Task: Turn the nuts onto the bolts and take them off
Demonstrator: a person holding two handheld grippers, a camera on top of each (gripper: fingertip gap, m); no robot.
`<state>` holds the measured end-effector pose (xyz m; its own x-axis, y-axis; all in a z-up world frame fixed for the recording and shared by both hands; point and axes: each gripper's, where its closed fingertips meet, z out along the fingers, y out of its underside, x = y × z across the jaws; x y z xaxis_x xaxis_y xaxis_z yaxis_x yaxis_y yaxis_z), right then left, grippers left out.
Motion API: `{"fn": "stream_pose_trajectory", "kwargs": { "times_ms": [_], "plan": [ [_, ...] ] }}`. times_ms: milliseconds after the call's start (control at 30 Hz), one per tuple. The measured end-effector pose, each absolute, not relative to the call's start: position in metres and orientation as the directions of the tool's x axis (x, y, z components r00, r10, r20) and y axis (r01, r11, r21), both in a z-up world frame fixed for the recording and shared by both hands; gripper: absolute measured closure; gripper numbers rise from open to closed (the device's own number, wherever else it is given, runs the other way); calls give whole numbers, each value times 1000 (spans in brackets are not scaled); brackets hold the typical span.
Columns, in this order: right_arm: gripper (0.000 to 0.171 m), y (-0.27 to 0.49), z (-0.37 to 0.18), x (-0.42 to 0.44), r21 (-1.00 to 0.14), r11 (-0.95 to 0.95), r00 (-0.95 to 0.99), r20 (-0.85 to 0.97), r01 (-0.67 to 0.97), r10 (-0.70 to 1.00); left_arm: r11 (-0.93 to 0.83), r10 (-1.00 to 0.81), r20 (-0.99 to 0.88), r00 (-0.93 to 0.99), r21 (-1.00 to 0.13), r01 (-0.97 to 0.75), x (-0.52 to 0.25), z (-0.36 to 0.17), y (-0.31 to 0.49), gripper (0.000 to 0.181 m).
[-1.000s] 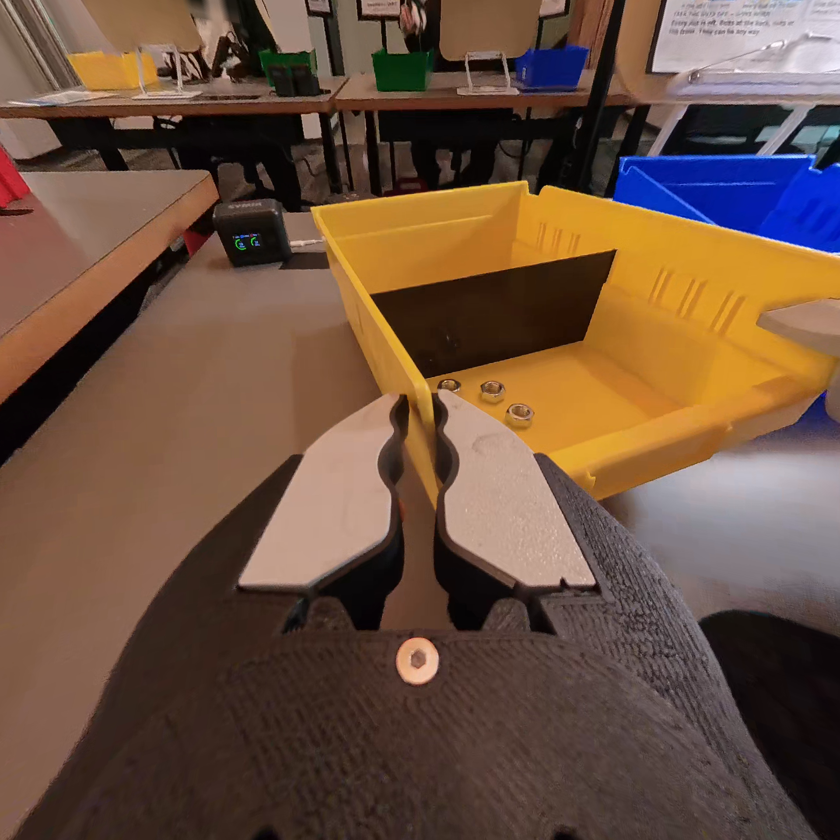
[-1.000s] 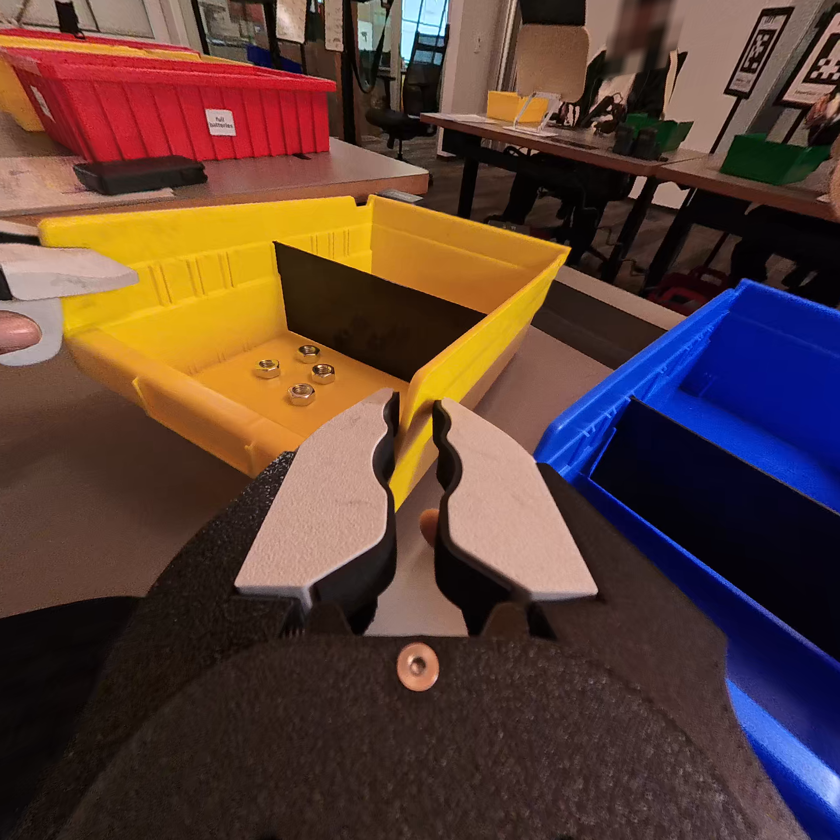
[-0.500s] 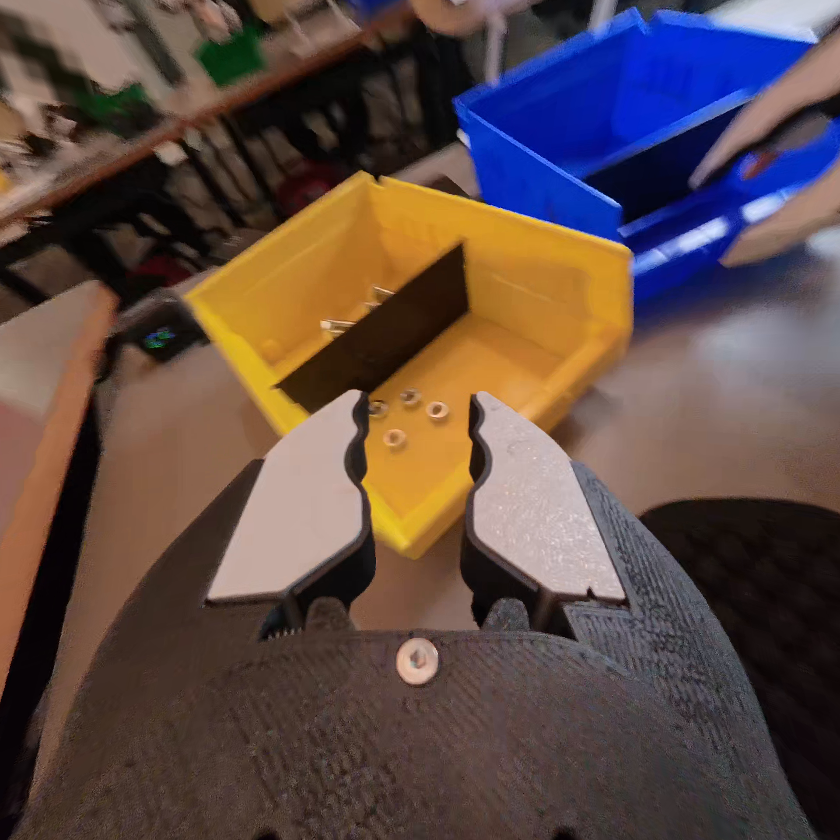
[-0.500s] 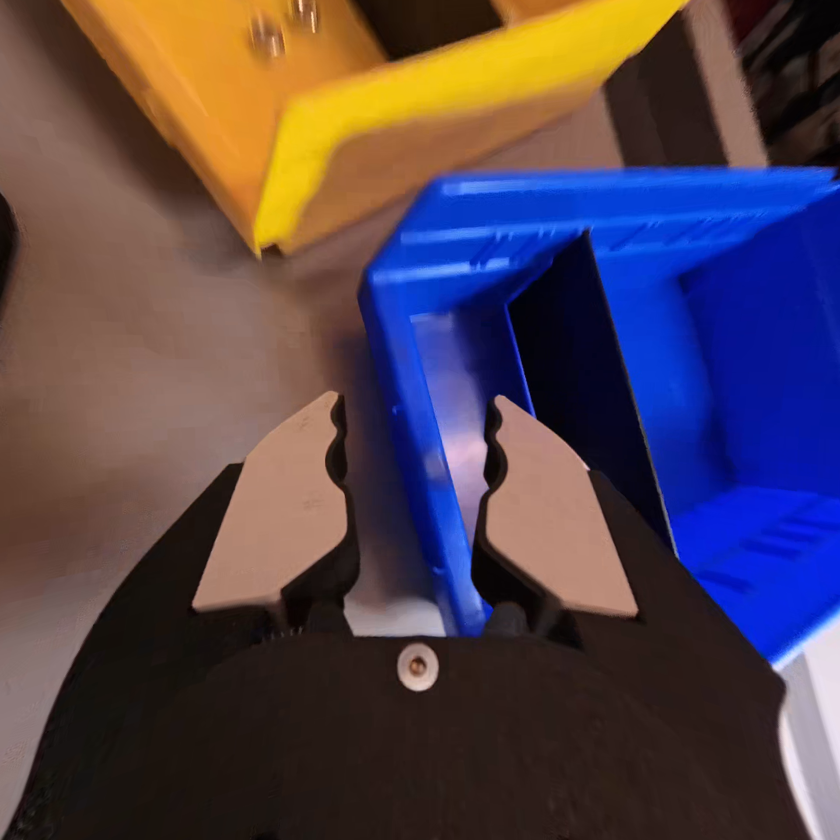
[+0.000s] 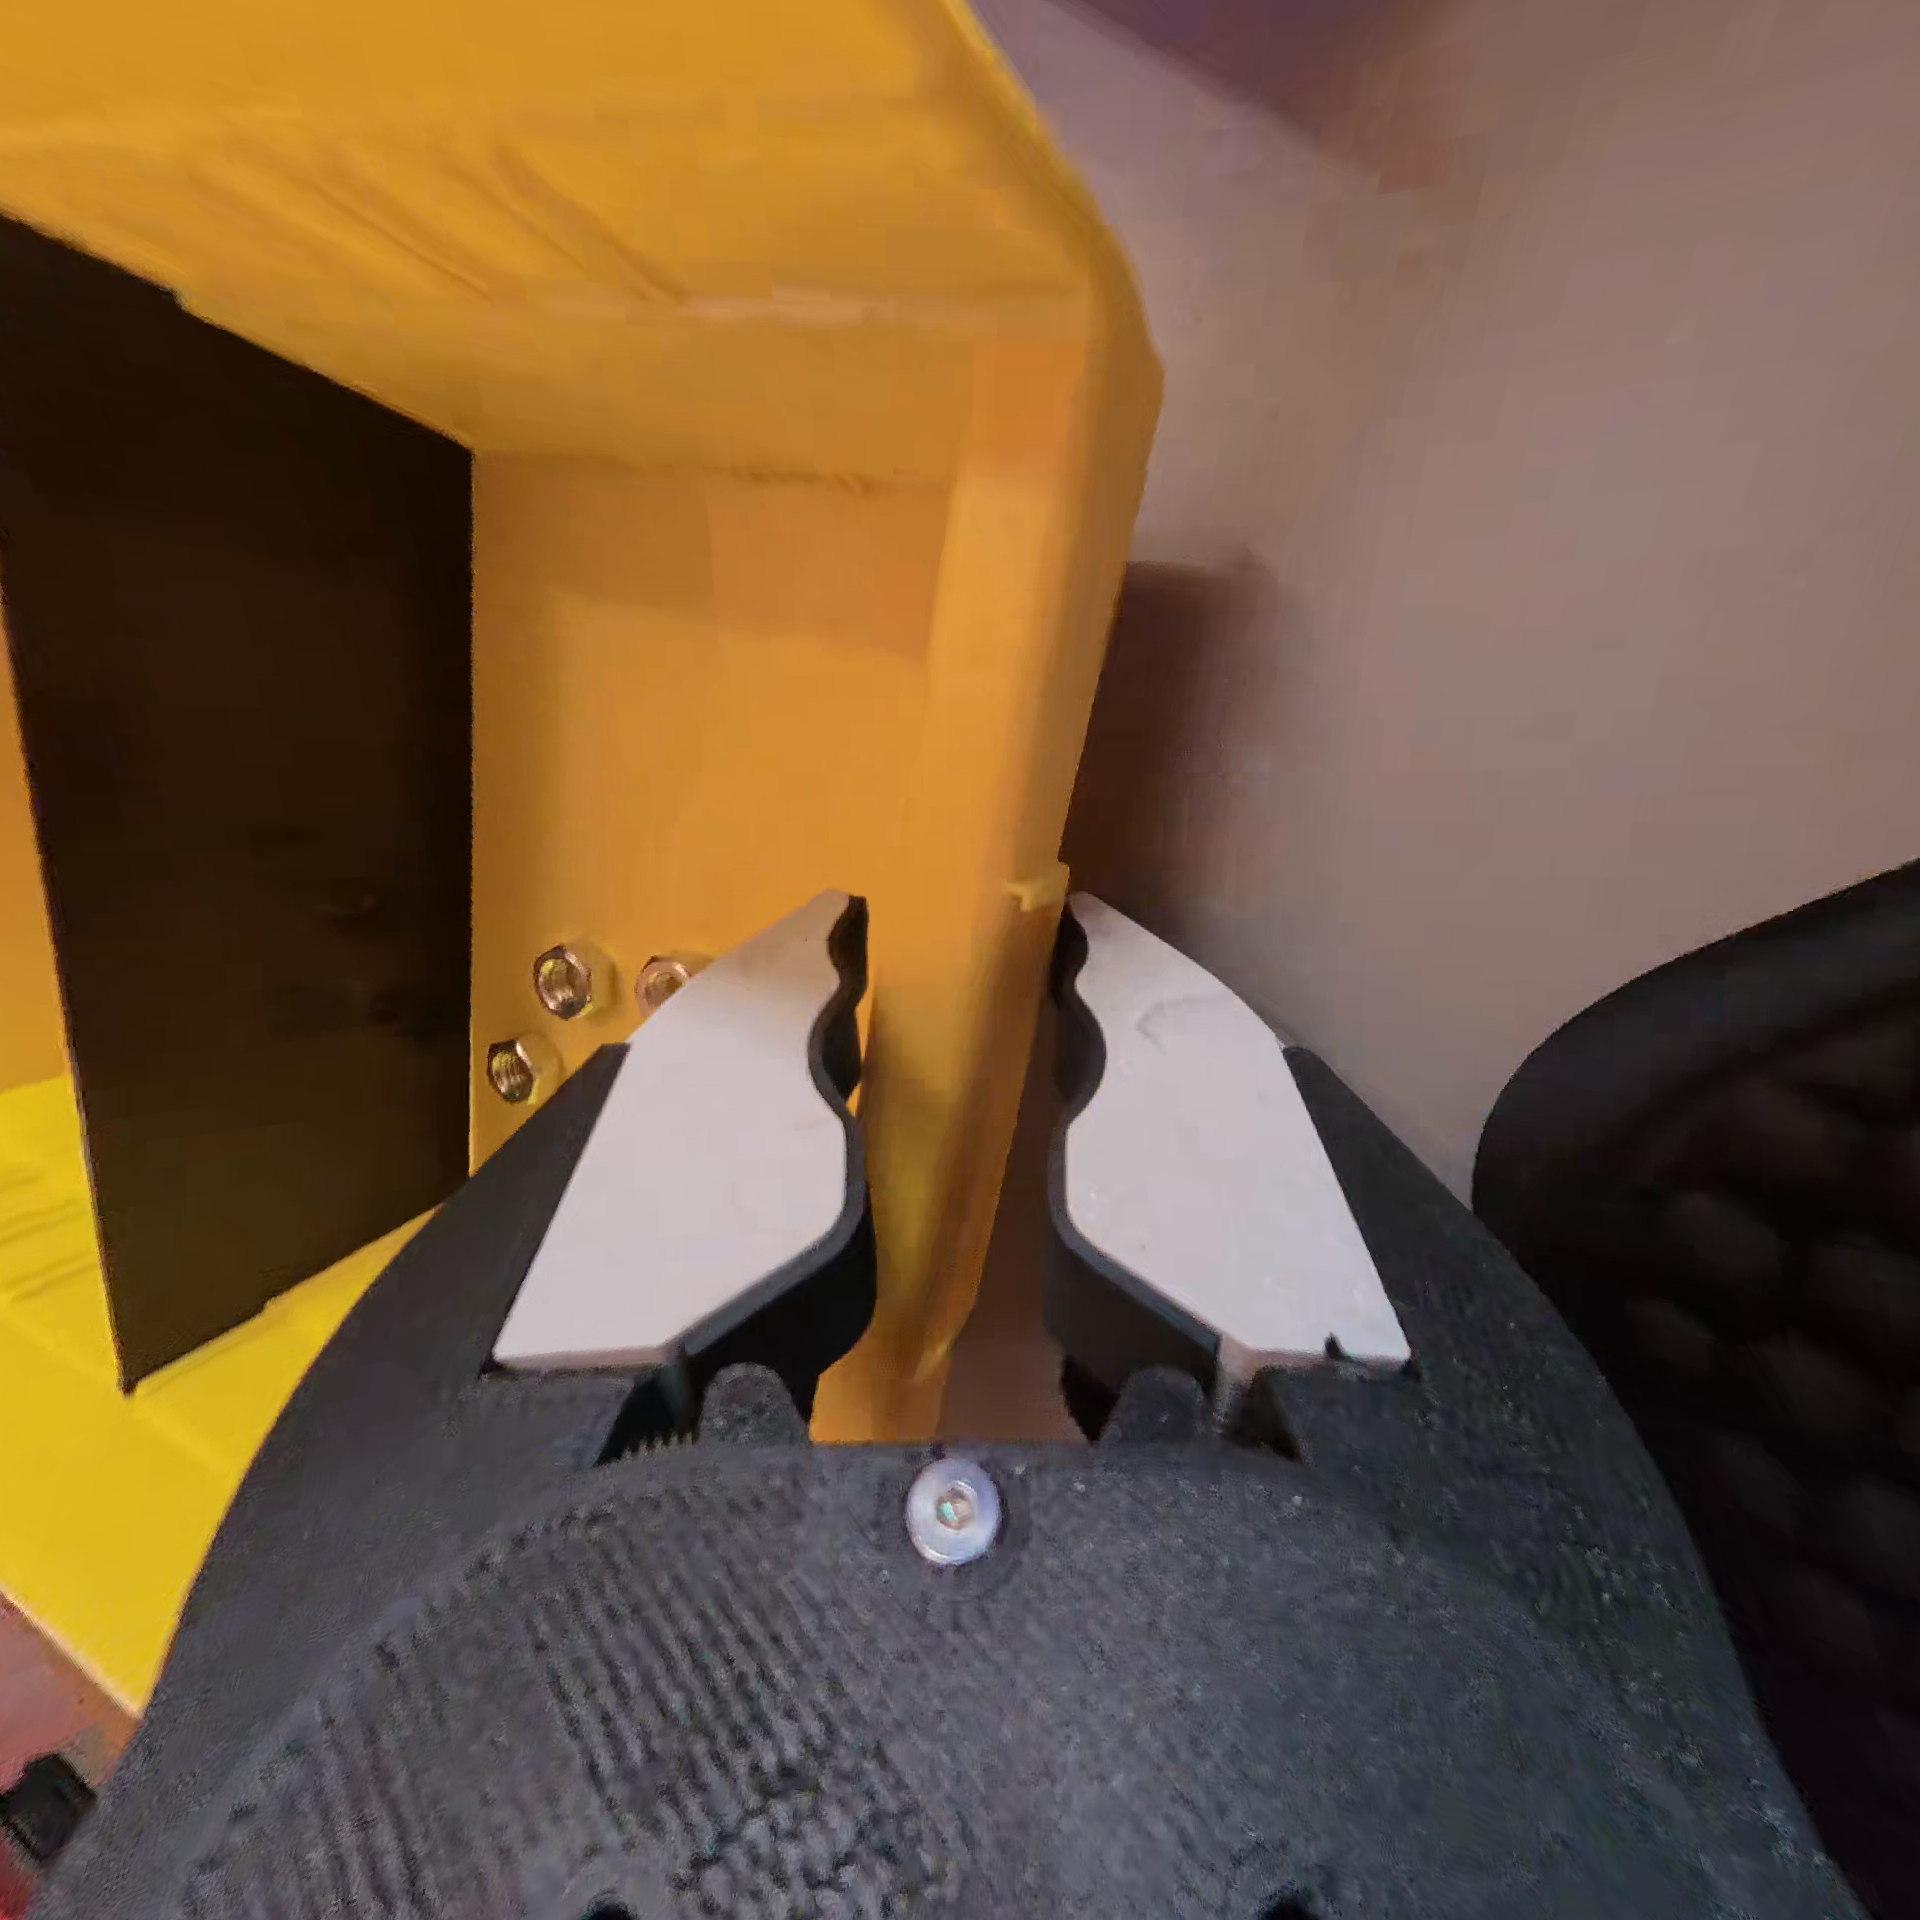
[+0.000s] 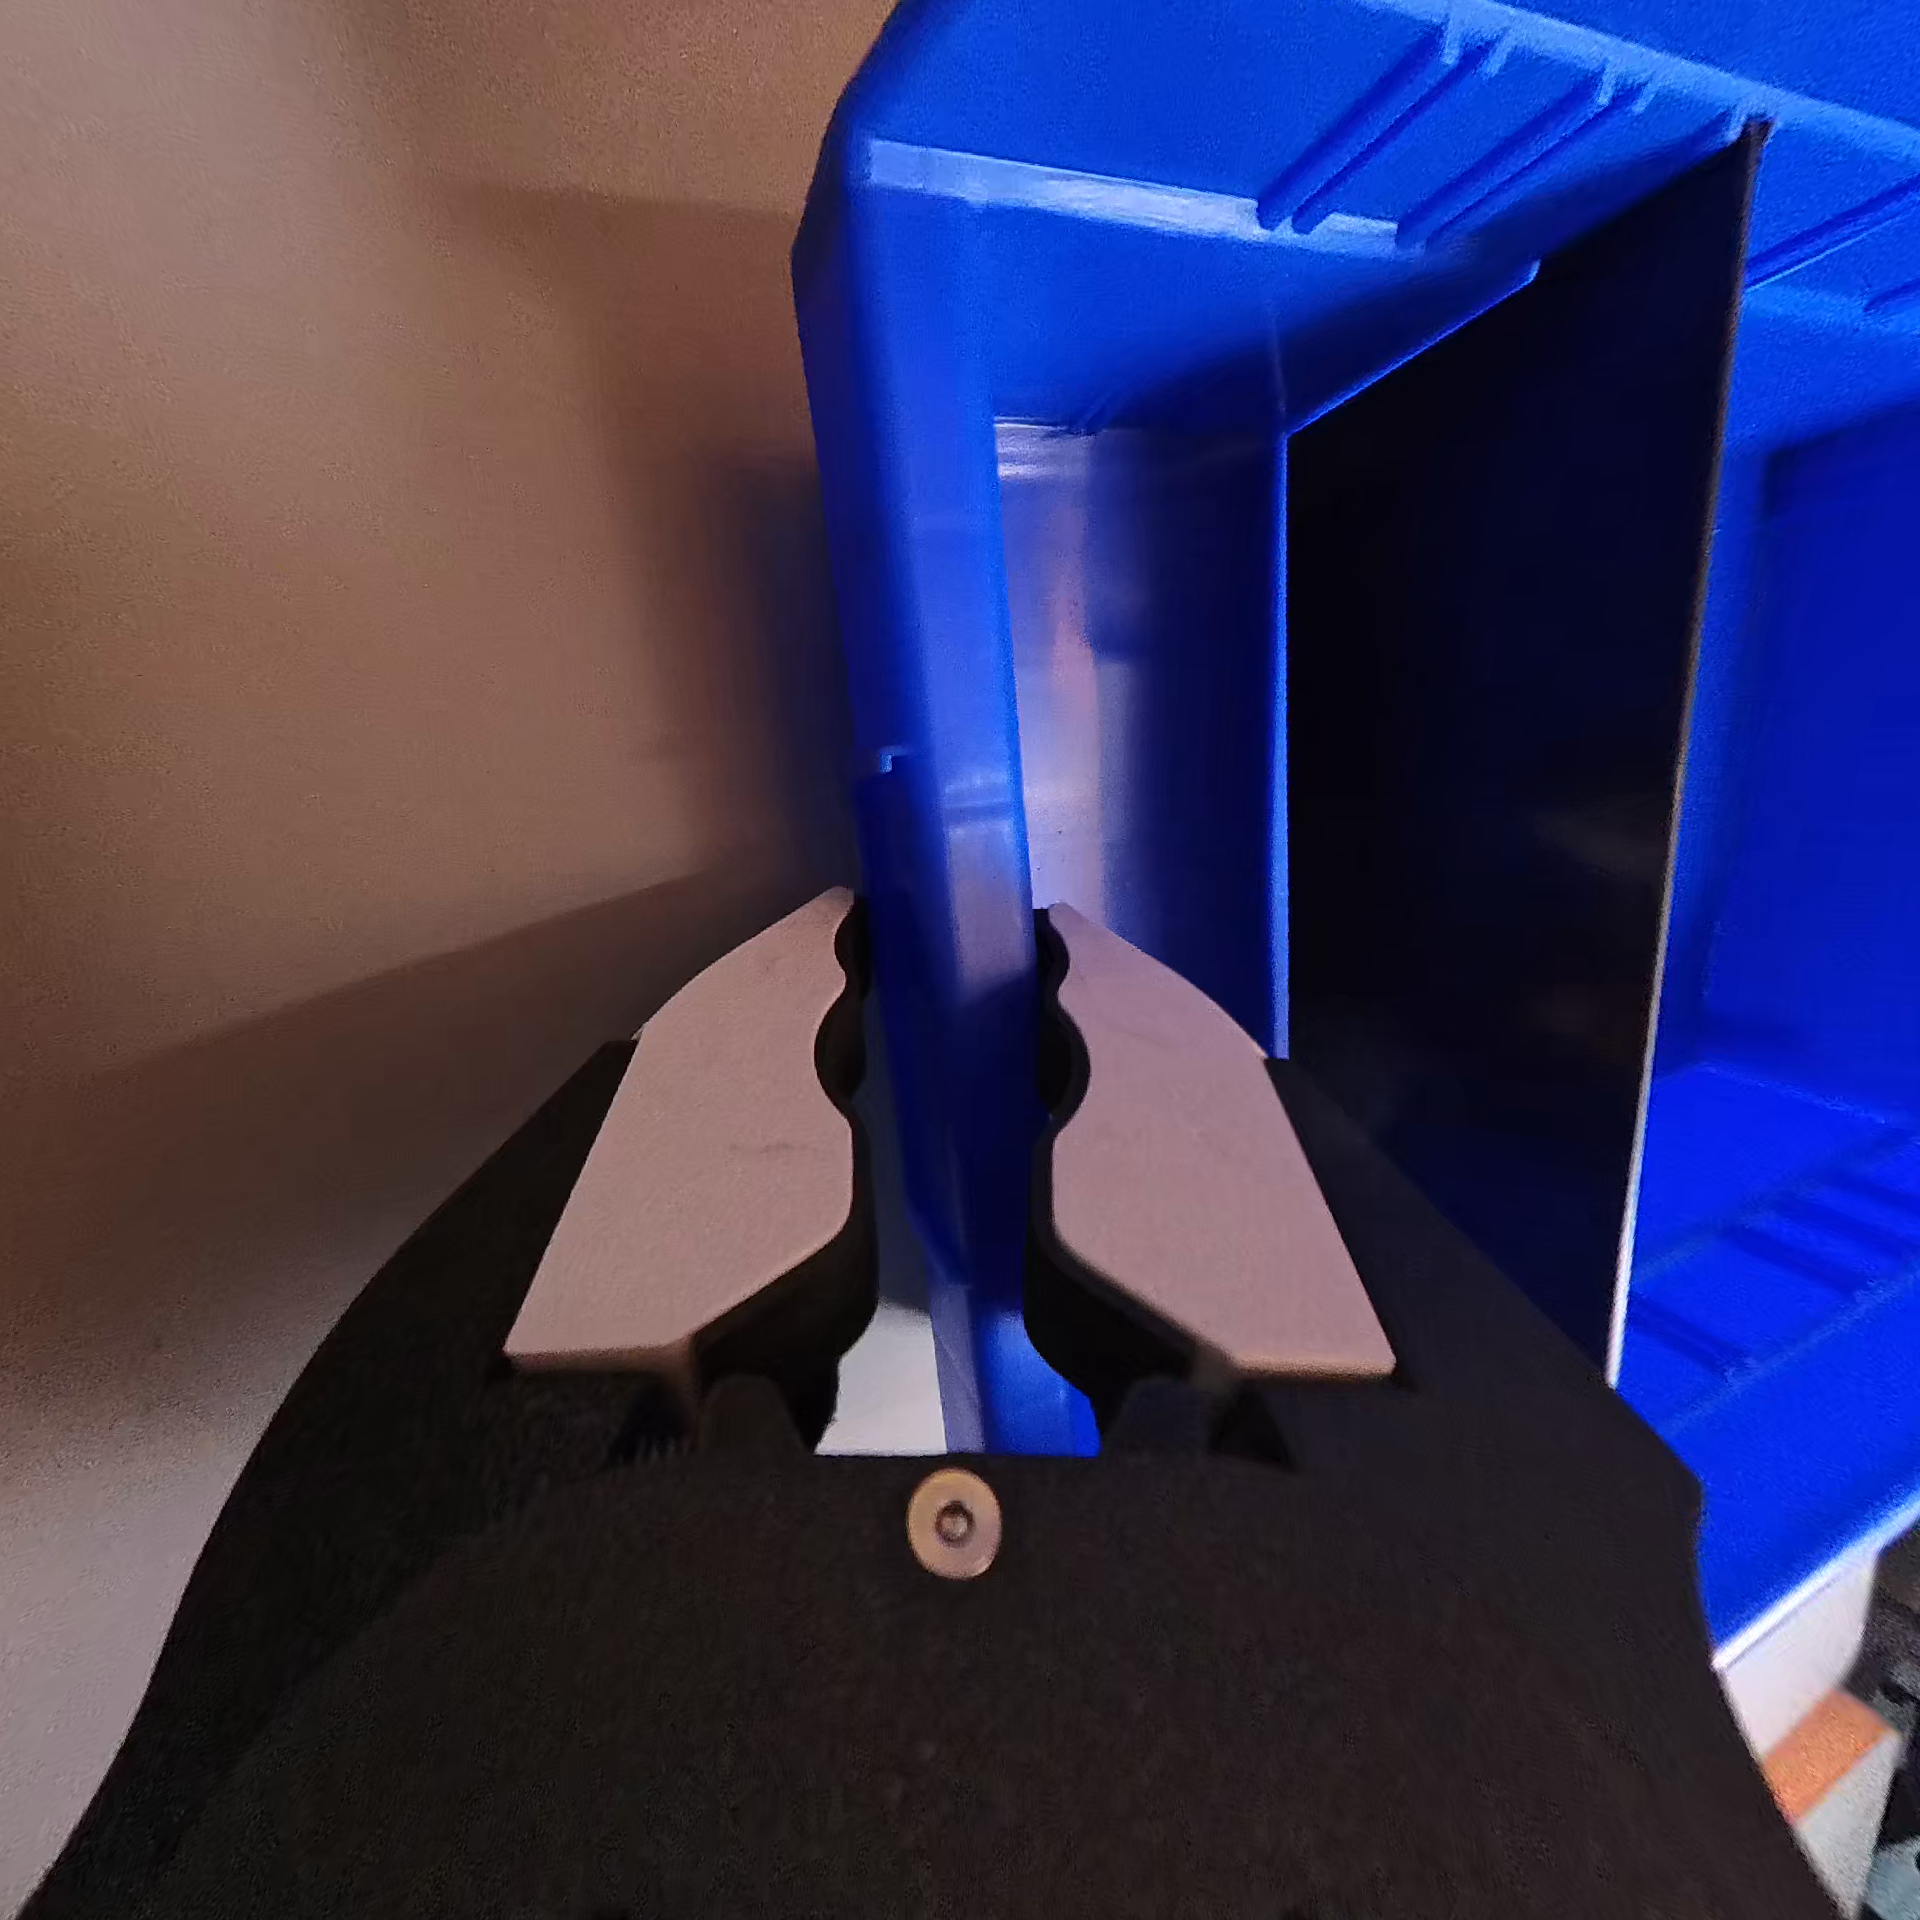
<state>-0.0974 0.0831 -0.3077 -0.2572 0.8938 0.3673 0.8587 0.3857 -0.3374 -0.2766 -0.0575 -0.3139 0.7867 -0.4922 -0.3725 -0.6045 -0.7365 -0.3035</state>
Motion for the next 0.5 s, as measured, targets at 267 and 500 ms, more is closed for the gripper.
{"fn": "stream_pose_trajectory", "kwargs": {
  "times_ms": [267,500],
  "plan": [
    [141,108,-301,13,-334,297,-146,409,894,901,-693,-507,-396,765,-340,-635,-270,-313,-46,149],
    [141,162,-304,100,-268,190,-57,437,945,898,-676,-513,-391,764,-365,-640,-264,-313,-31,151]
  ]
}}
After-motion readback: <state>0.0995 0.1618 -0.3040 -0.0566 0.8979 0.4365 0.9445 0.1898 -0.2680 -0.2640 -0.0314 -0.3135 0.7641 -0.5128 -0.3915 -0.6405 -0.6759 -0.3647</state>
